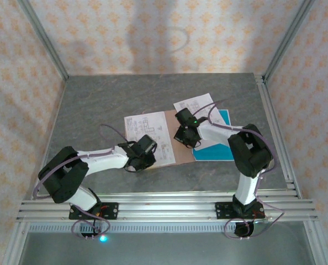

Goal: Put the files into the folder

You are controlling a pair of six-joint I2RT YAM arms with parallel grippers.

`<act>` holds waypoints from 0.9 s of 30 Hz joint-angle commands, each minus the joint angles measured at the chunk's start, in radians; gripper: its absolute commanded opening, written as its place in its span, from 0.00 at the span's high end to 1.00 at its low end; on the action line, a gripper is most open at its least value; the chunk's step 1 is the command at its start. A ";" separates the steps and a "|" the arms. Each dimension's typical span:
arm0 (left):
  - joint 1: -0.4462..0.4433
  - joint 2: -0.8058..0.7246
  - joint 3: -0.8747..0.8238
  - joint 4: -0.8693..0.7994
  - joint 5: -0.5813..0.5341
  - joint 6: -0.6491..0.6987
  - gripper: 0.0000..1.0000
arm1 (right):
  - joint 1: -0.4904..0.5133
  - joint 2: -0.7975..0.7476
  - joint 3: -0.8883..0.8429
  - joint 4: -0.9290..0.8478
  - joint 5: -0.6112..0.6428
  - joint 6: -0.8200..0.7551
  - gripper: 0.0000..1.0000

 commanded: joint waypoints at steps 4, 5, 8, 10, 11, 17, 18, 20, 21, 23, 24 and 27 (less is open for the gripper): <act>0.035 0.003 -0.095 -0.082 -0.041 -0.056 1.00 | -0.042 0.087 -0.054 -0.128 0.107 -0.006 0.98; 0.041 0.002 -0.104 -0.078 -0.037 -0.061 1.00 | -0.047 0.088 -0.058 -0.127 0.107 -0.007 0.98; 0.064 0.006 -0.140 -0.052 -0.018 -0.076 1.00 | -0.054 0.096 -0.066 -0.131 0.113 -0.013 0.98; 0.076 0.003 -0.157 -0.041 -0.013 -0.081 1.00 | -0.056 0.100 -0.070 -0.128 0.114 -0.013 0.99; 0.078 0.001 -0.160 -0.042 -0.012 -0.083 1.00 | -0.056 0.102 -0.072 -0.129 0.116 -0.013 0.99; 0.084 -0.014 -0.152 -0.061 -0.019 -0.083 1.00 | -0.063 0.098 -0.071 -0.145 0.144 -0.022 1.00; 0.084 -0.016 -0.154 -0.063 -0.022 -0.083 1.00 | -0.063 0.088 -0.069 -0.152 0.156 -0.029 1.00; 0.085 -0.020 -0.155 -0.065 -0.025 -0.086 1.00 | -0.064 0.071 -0.056 -0.174 0.183 -0.045 1.00; 0.087 -0.022 -0.157 -0.065 -0.025 -0.086 1.00 | -0.064 0.061 -0.046 -0.187 0.193 -0.058 1.00; 0.087 -0.022 -0.159 -0.064 -0.026 -0.086 1.00 | -0.064 0.040 -0.036 -0.186 0.200 -0.080 1.00; 0.087 -0.022 -0.160 -0.060 -0.024 -0.087 1.00 | -0.064 0.022 -0.032 -0.179 0.196 -0.094 1.00; 0.087 -0.013 -0.161 -0.046 -0.019 -0.092 1.00 | -0.046 -0.053 -0.011 -0.172 0.217 -0.132 1.00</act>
